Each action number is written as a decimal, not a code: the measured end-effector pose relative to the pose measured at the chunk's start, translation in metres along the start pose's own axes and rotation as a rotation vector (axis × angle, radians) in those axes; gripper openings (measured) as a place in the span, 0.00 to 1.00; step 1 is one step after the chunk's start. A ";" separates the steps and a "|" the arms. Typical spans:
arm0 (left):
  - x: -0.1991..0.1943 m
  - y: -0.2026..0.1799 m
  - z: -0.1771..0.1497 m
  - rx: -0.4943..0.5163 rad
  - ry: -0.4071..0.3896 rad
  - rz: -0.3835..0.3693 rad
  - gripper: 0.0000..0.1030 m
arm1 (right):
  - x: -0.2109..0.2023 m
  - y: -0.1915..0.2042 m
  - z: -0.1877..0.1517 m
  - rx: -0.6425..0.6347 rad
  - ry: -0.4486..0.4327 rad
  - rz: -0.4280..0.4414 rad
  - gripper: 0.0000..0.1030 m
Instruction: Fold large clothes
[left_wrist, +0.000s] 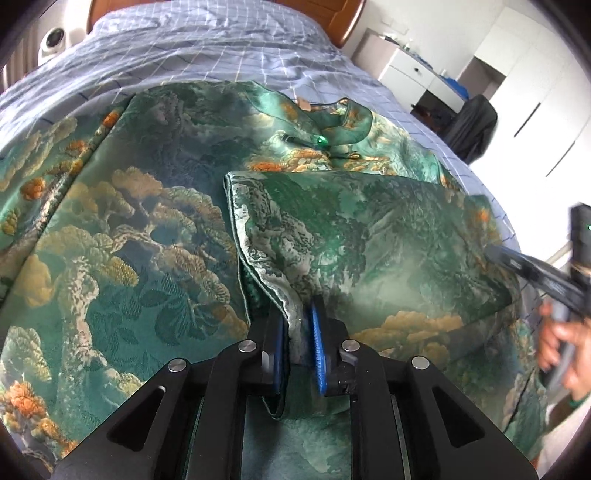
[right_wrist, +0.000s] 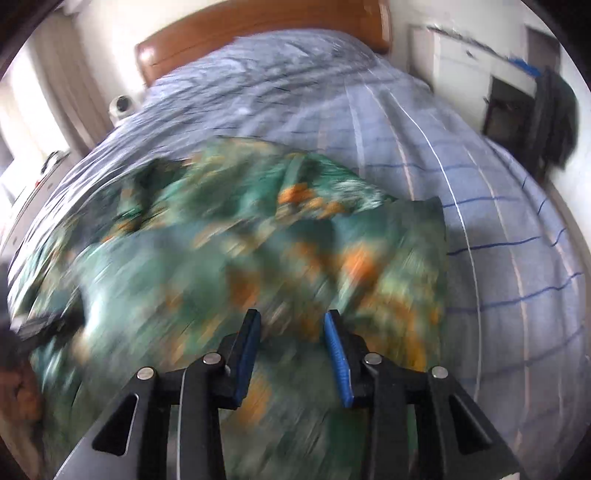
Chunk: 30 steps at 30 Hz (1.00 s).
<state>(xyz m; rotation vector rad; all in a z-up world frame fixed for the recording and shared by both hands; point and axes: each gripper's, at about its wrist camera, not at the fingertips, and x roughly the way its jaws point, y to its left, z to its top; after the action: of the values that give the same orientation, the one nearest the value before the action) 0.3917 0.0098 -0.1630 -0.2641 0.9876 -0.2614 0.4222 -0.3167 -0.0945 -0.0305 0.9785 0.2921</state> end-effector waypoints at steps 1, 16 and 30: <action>0.000 -0.002 0.000 0.008 -0.005 0.009 0.14 | -0.014 0.006 -0.008 -0.023 -0.013 0.017 0.35; -0.004 -0.012 -0.006 0.057 -0.043 0.072 0.21 | 0.012 0.020 -0.051 0.023 0.095 0.019 0.35; -0.135 -0.021 -0.106 0.139 -0.094 0.160 0.83 | -0.123 0.096 -0.104 -0.025 -0.157 -0.051 0.74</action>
<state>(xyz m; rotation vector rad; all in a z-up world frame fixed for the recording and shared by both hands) 0.2294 0.0250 -0.1058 -0.0698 0.8878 -0.1689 0.2485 -0.2688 -0.0413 -0.0544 0.8167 0.2558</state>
